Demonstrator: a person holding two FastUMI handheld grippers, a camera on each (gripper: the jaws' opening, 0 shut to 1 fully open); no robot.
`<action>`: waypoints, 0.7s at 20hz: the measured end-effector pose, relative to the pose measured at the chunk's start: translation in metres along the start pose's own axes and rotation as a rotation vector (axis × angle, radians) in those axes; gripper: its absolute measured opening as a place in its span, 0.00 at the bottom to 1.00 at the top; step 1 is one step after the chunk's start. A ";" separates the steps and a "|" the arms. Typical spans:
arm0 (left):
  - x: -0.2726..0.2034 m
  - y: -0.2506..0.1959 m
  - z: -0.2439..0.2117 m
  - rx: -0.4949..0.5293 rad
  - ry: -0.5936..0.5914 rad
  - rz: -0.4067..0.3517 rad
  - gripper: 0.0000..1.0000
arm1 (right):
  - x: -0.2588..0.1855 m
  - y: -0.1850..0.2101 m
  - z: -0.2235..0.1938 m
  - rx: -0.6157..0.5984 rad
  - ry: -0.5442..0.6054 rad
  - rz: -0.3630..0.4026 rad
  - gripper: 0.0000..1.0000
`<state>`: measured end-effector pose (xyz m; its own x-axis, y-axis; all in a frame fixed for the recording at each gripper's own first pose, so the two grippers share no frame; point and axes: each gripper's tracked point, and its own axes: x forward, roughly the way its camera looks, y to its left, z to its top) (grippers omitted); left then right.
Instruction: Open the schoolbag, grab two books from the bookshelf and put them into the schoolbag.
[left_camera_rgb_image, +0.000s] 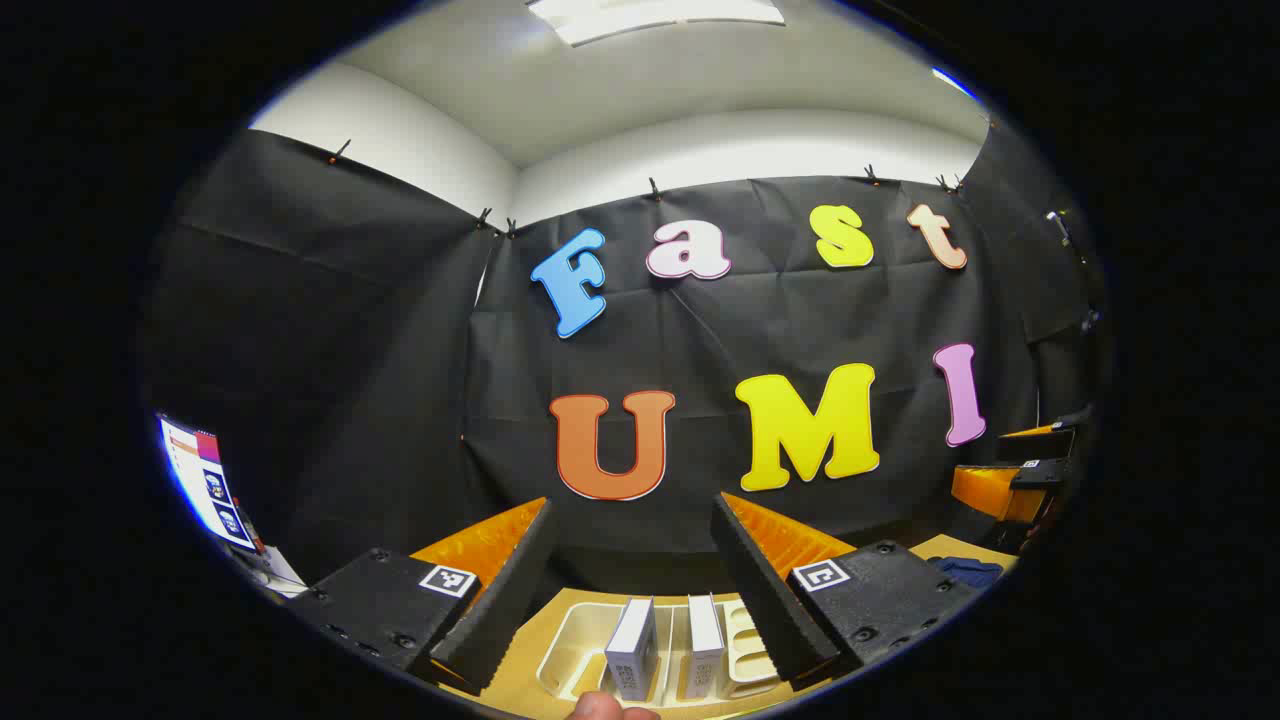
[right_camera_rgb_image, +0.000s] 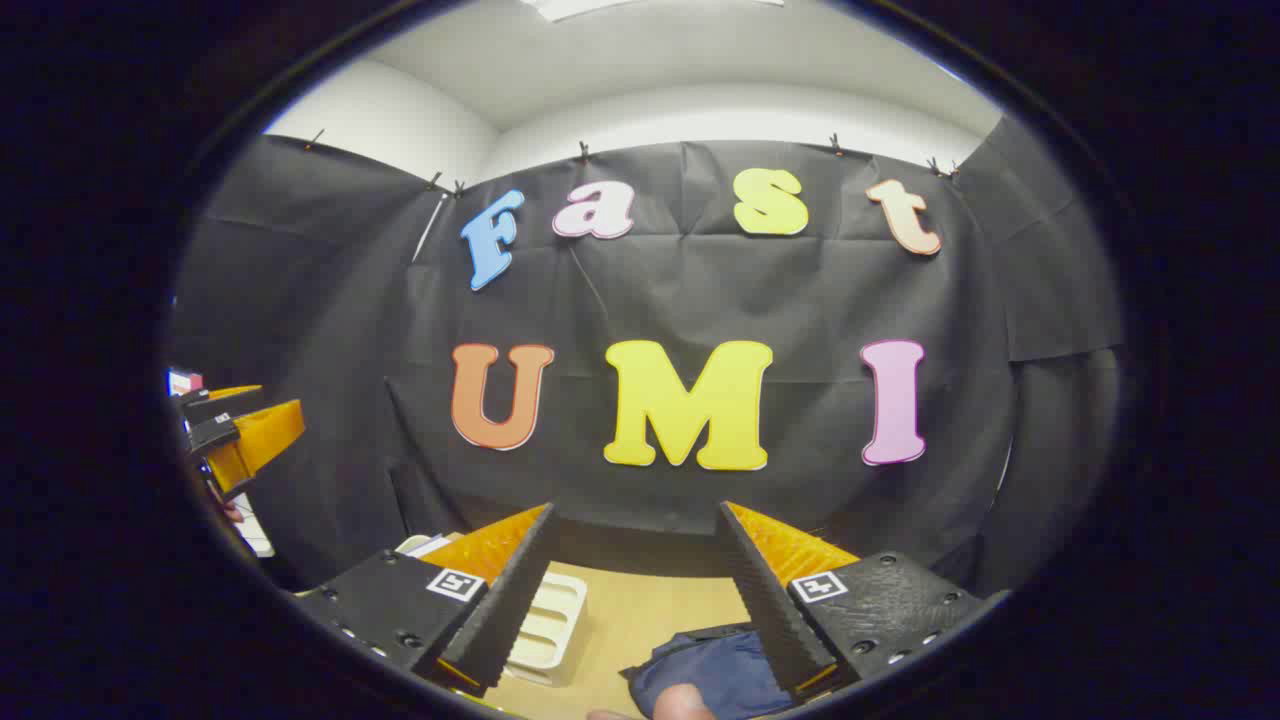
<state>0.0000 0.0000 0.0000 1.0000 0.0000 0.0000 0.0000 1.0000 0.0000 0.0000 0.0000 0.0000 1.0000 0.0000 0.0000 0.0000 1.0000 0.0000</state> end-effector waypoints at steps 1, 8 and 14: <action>0.003 0.000 -0.001 0.001 0.005 -0.002 0.99 | 0.004 0.002 -0.002 -0.004 0.009 -0.004 0.95; 0.006 -0.006 -0.016 -0.028 0.055 -0.012 0.99 | 0.026 0.037 -0.014 -0.018 0.050 0.072 0.98; 0.004 -0.011 -0.015 0.011 0.075 -0.023 0.99 | 0.034 0.044 -0.023 0.005 0.087 0.103 0.95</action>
<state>0.0044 -0.0114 -0.0150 0.9969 -0.0226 -0.0747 0.0234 0.9997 0.0099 0.0339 0.0443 -0.0230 0.9910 0.1027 -0.0860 -0.1023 0.9947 0.0089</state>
